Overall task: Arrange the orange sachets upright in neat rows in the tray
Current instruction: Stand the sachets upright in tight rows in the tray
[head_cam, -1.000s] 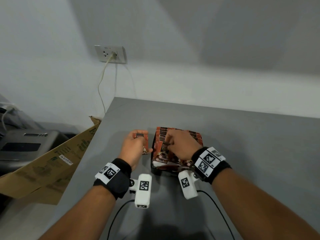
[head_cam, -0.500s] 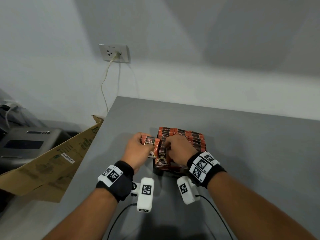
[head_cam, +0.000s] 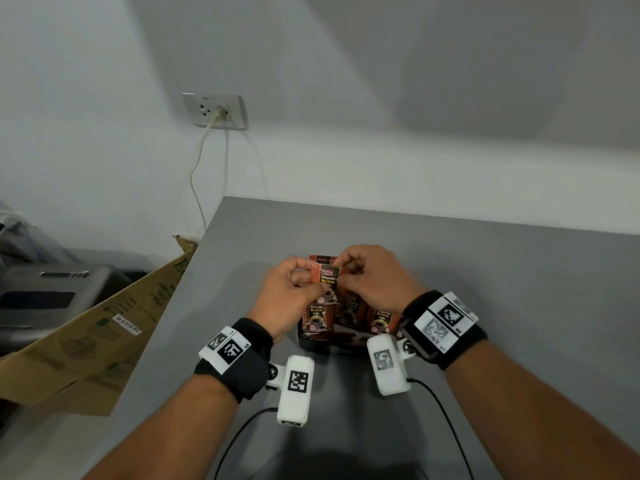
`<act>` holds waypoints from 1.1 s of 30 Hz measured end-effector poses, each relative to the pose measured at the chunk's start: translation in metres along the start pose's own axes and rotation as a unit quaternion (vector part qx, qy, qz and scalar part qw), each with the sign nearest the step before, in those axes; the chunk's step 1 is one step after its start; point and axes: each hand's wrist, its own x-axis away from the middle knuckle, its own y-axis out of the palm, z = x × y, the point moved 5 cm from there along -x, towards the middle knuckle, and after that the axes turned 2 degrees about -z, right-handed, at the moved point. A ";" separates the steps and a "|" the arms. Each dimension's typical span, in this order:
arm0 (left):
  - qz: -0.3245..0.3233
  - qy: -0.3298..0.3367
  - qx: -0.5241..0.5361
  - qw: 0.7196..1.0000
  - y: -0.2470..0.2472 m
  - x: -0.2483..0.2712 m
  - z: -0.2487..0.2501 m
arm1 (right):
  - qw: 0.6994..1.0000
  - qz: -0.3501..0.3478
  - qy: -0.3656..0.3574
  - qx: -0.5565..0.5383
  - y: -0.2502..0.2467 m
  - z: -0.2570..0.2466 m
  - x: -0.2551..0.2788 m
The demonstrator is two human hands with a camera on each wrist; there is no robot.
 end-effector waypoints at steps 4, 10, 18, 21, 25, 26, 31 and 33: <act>0.020 -0.016 -0.060 0.998 -0.009 0.001 -0.006 | 0.994 -0.007 0.048 0.095 -0.008 0.027 0.007; -0.007 -0.024 -0.157 0.987 -0.010 0.005 -0.012 | 0.985 -0.046 0.072 0.148 0.016 0.050 0.015; -0.072 -0.016 -0.246 0.967 -0.002 0.011 -0.013 | 0.983 -0.033 0.064 0.170 0.024 0.055 0.012; -0.120 -0.018 -0.281 0.952 0.004 0.016 -0.012 | 0.984 -0.018 0.055 0.171 0.020 0.055 0.014; -0.170 -0.003 -0.369 0.913 0.011 0.020 -0.018 | 0.989 -0.003 0.036 0.141 0.007 0.051 0.021; -0.179 0.004 -0.389 0.904 0.014 0.021 -0.019 | 0.992 -0.013 0.035 0.123 0.003 0.051 0.025; -0.193 0.025 -0.423 0.885 0.019 0.018 -0.024 | 0.989 -0.104 0.051 0.090 -0.005 0.057 0.049; -0.191 0.030 -0.424 0.885 0.018 0.015 -0.025 | 0.987 -0.120 0.060 0.093 -0.006 0.061 0.058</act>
